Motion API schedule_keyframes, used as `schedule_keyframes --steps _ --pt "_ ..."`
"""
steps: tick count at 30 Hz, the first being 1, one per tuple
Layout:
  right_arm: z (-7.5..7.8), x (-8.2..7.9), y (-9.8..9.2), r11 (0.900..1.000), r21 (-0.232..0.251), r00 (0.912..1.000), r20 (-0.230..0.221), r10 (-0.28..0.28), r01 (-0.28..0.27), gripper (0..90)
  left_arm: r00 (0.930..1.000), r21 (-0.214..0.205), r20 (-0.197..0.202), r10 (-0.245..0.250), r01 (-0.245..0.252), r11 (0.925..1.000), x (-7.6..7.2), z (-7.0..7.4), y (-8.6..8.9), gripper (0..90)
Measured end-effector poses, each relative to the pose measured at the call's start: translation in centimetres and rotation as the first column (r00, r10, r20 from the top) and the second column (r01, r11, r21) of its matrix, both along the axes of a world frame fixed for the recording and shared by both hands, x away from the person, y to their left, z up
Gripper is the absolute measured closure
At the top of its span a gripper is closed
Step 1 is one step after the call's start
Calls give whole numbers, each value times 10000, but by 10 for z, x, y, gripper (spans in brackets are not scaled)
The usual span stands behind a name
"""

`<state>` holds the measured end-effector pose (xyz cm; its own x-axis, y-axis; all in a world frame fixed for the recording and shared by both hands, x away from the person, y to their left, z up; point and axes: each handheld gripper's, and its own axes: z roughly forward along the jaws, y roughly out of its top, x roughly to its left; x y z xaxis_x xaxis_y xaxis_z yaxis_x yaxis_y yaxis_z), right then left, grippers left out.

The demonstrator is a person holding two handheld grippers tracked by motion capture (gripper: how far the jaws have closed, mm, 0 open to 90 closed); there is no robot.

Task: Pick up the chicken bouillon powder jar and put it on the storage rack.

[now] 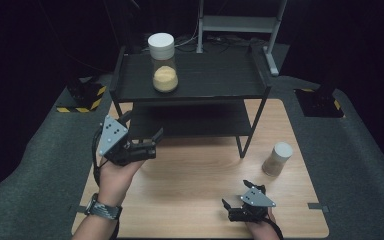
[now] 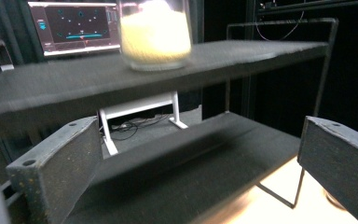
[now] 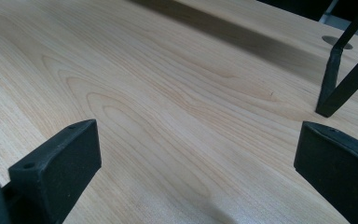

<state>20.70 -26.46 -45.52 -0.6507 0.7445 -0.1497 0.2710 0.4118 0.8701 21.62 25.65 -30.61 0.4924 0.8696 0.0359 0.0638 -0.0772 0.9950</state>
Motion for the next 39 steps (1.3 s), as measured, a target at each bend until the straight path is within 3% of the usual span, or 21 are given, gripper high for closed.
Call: schedule_keyframes --steps 11,20,23,30,34,39 --pt "0 0 0 10000 -15 10000 15 3 -3 0 9993 305 -367 -94 105 9995 -20 -44 -4 4" --pt "0 -1 0 10000 -5 10000 42 -20 20 0 9953 323 -962 -82 113 9994 -29 -85 0 4" --pt "0 -1 1 10000 -21 10000 50 -35 35 0 9936 539 -1132 12 50 9985 -32 -96 1 4" --pt "-1 -2 1 10000 -24 9999 86 -81 81 0 9868 917 -1604 217 -70 9958 -34 -124 4 4" --pt "-1 -3 2 9999 -22 9998 117 -145 145 0 9782 1475 -2050 330 -24 9891 -31 -137 4 4" --pt "-1 -4 5 9997 -129 9997 144 -211 213 0 9706 1827 -2360 467 -29 9832 -29 -147 5 4"
